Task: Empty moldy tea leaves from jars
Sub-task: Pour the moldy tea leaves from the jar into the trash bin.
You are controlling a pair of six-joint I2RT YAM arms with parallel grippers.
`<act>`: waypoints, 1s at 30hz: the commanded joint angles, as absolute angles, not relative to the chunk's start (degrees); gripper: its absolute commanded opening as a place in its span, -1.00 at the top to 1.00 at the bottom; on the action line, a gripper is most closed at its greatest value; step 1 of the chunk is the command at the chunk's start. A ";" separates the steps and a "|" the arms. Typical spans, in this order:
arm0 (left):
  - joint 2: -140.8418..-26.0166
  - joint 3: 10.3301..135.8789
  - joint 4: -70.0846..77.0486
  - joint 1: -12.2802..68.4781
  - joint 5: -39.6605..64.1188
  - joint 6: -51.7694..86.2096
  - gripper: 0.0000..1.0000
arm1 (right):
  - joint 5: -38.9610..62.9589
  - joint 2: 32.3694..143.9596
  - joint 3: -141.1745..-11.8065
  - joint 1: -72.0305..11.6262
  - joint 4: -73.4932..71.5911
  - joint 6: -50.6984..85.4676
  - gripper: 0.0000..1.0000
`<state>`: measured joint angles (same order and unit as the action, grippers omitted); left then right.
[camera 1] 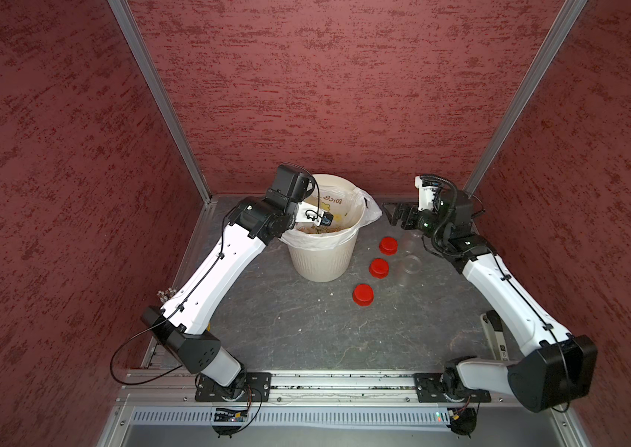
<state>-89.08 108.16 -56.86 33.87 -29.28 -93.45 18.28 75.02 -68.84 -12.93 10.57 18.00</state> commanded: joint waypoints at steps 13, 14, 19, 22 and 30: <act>-89.84 112.87 -56.94 35.22 -30.23 -93.74 -0.24 | 19.97 74.83 -70.93 -12.54 9.58 18.68 -0.98; -89.89 112.75 -57.10 35.24 -30.23 -93.54 -0.24 | 20.00 74.75 -70.83 -12.48 9.56 18.72 -0.98; -88.36 106.08 -57.06 34.63 -30.49 -91.55 -0.23 | 20.04 73.76 -69.65 -12.45 8.82 19.02 -0.98; -89.49 107.47 -57.62 34.24 -30.86 -91.73 -0.24 | 20.33 74.12 -69.76 -12.50 9.22 18.99 -0.98; -90.29 109.99 -57.96 34.94 -30.64 -92.10 -0.25 | 19.83 73.31 -70.19 -12.48 9.68 18.54 -0.98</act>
<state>-91.39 111.18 -58.06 35.00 -30.41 -92.79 19.42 75.05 -69.06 -12.91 10.52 18.22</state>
